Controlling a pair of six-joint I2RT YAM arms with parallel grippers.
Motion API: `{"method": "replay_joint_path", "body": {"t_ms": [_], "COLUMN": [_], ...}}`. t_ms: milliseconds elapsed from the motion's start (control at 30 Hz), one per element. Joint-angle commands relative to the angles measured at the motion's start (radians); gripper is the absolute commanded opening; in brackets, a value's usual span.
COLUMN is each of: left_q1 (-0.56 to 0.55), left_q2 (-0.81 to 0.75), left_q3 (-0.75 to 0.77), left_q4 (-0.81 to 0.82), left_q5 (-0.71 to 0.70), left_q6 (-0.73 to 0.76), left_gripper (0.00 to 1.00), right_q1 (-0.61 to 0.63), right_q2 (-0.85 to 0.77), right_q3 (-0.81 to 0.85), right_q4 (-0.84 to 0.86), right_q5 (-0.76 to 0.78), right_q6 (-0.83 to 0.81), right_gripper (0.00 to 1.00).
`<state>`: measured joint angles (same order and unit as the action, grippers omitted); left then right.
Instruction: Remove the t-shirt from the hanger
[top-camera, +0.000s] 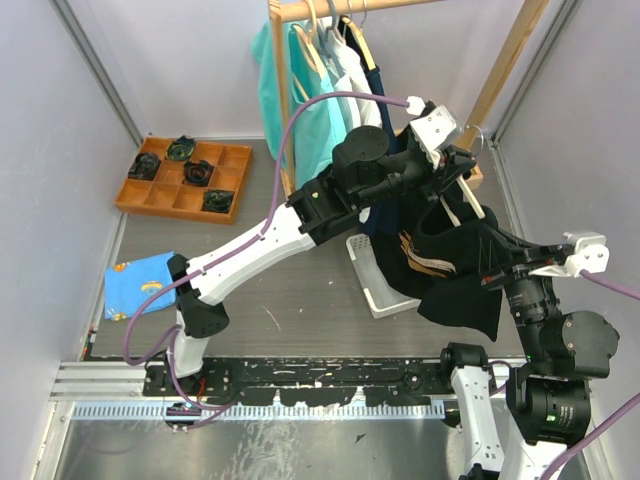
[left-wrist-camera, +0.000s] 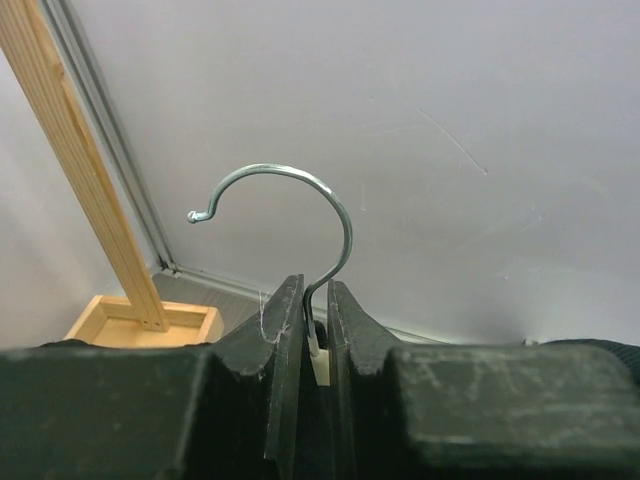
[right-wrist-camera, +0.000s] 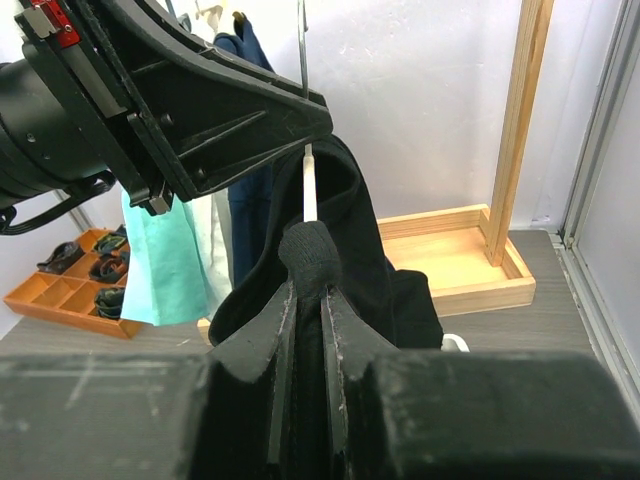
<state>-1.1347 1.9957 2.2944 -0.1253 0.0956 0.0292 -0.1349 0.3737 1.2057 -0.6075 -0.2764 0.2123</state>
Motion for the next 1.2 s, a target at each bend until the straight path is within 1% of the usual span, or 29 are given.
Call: {"method": "replay_joint_path", "body": {"t_ms": [0,133,233,300,367,467,500,600,667,767,867,1000,1167], "left_q1": [-0.012,-0.013,-0.013,-0.013,-0.014,-0.013,-0.013,-0.013,-0.013,-0.013,-0.013,-0.013,-0.003], "left_q2": [0.008,0.004,0.000,0.002,0.005,0.013,0.015,0.020,0.024,0.030,0.040,0.044,0.033], "left_q3": [-0.008,-0.018,-0.025,-0.019,-0.010,0.012,0.019,0.043,0.064,0.110,0.171,0.217,0.226], "left_q4": [0.014,0.006,0.006,0.007,0.006,0.006,0.005,0.003,-0.001,-0.024,-0.064,-0.089,-0.103], "left_q5": [0.001,-0.002,-0.008,-0.014,-0.024,-0.034,-0.037,-0.055,-0.071,-0.096,-0.113,-0.140,-0.163], "left_q6": [0.003,0.002,0.002,0.004,0.006,0.005,0.004,-0.006,-0.009,-0.010,0.004,0.026,0.044], "left_gripper": [0.22,0.21,0.14,0.06,0.00,0.00,0.00,0.00,0.00,0.00,0.00,0.00,0.00], "right_q1": [-0.005,-0.005,-0.006,-0.005,-0.006,-0.005,-0.005,-0.005,-0.005,-0.005,-0.006,-0.005,-0.005], "right_q2": [0.006,0.008,0.009,0.009,0.008,0.012,0.013,0.021,0.026,0.027,0.023,0.018,0.006], "right_q3": [0.048,0.053,0.055,0.054,0.056,0.061,0.066,0.080,0.092,0.105,0.114,0.127,0.152], "right_q4": [0.099,0.102,0.103,0.103,0.101,0.089,0.082,0.061,0.042,0.017,-0.007,-0.039,-0.097], "right_q5": [-0.003,-0.001,-0.004,-0.004,-0.003,0.004,0.007,0.010,0.008,0.010,0.019,0.031,0.040], "right_q6": [0.013,0.012,0.012,0.010,0.010,0.010,0.009,0.011,0.011,0.022,0.043,0.065,0.063], "right_gripper": [0.01,0.01,0.01,0.01,0.01,0.01,0.02,0.19,0.25,0.38,0.47,0.51,0.54]}}
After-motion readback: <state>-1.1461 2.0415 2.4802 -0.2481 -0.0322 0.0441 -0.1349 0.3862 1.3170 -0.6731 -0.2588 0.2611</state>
